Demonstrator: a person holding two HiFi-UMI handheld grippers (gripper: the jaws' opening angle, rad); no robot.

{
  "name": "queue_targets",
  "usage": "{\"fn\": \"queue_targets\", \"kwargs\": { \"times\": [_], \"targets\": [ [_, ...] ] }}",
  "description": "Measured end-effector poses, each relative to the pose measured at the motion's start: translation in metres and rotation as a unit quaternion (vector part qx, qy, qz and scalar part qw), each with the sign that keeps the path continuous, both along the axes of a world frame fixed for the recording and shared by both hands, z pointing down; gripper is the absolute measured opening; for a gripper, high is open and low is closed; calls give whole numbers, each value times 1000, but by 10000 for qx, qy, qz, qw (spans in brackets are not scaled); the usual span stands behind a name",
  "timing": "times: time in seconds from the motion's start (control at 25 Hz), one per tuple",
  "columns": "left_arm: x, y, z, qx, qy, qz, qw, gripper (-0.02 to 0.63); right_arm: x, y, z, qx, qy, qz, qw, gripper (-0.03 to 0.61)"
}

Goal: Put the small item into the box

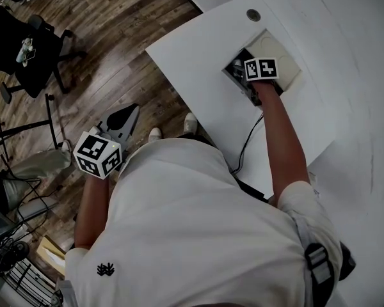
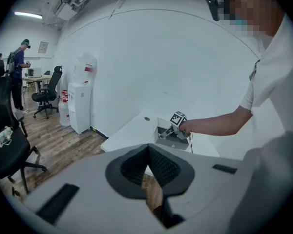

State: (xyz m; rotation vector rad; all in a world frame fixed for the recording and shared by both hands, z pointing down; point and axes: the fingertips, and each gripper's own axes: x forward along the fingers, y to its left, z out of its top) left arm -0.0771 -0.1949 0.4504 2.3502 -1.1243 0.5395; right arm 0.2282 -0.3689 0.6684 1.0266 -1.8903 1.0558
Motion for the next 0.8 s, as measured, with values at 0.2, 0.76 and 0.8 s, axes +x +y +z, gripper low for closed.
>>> {"fn": "queue_targets", "kwargs": {
  "times": [0.2,0.76,0.8],
  "targets": [
    [-3,-2,1,23,89,292,9995,6,3,9,-22,206,-10,180,9996,202],
    [-7,12,32,60,361,1050,9938,6,3,70,-64,1205,358,537,9906,47],
    [-10,15,32,64,374,1093,9933,6,-1,78,-68,1263,379,587,9895,26]
  ]
}}
